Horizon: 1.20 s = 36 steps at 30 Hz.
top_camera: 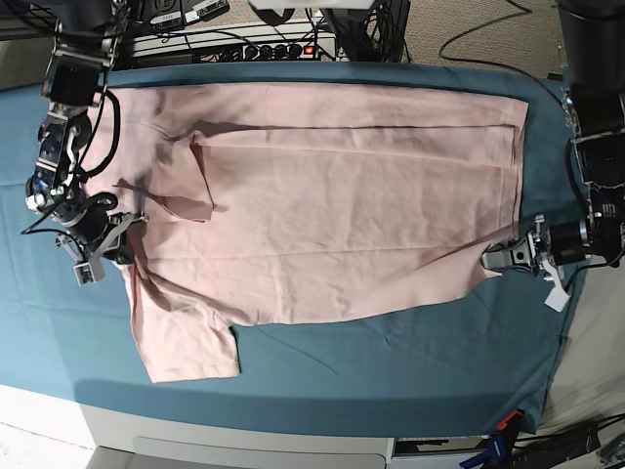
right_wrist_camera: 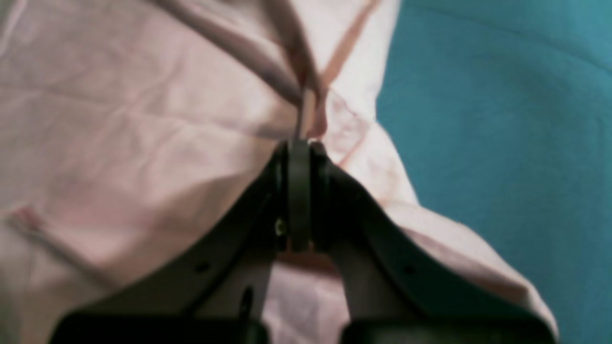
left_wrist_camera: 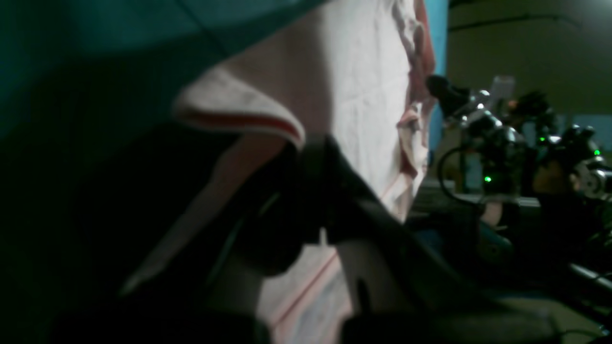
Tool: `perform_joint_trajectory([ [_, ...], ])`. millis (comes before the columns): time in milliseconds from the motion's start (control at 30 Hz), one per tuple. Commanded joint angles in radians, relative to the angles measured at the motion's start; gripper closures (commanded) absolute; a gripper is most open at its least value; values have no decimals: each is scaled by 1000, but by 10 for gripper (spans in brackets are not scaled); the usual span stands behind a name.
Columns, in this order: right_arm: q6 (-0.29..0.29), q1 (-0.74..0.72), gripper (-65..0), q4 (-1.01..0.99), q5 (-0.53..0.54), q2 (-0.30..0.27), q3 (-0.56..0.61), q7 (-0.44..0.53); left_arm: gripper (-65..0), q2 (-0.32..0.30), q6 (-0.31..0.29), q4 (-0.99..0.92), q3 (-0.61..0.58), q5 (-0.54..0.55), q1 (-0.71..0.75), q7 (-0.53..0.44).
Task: Fold the T-shirt properly
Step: 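Fold the grasped hem half over the shirt body with both grippers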
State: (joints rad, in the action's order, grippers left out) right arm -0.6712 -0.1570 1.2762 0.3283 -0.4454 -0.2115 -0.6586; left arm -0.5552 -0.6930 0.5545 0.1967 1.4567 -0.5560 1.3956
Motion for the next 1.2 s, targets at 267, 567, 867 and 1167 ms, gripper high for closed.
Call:
perform_joint_trajectory([
  [267,2,93,0,130,23,-94,-6,-8,0,-93,-5,53,3,27,19,1],
  [567,2,113,0,129,19,-177,-26,-32,0,-109,-5,55,3,27,19,1],
  [867,2,132,0,129,83,-181,-111,-77,0,-131,-3,59,3,27,19,1],
  [1167,2,231,0,129,86,-181,-124,-93,0,-132,15,162,3,27,82,1],
])
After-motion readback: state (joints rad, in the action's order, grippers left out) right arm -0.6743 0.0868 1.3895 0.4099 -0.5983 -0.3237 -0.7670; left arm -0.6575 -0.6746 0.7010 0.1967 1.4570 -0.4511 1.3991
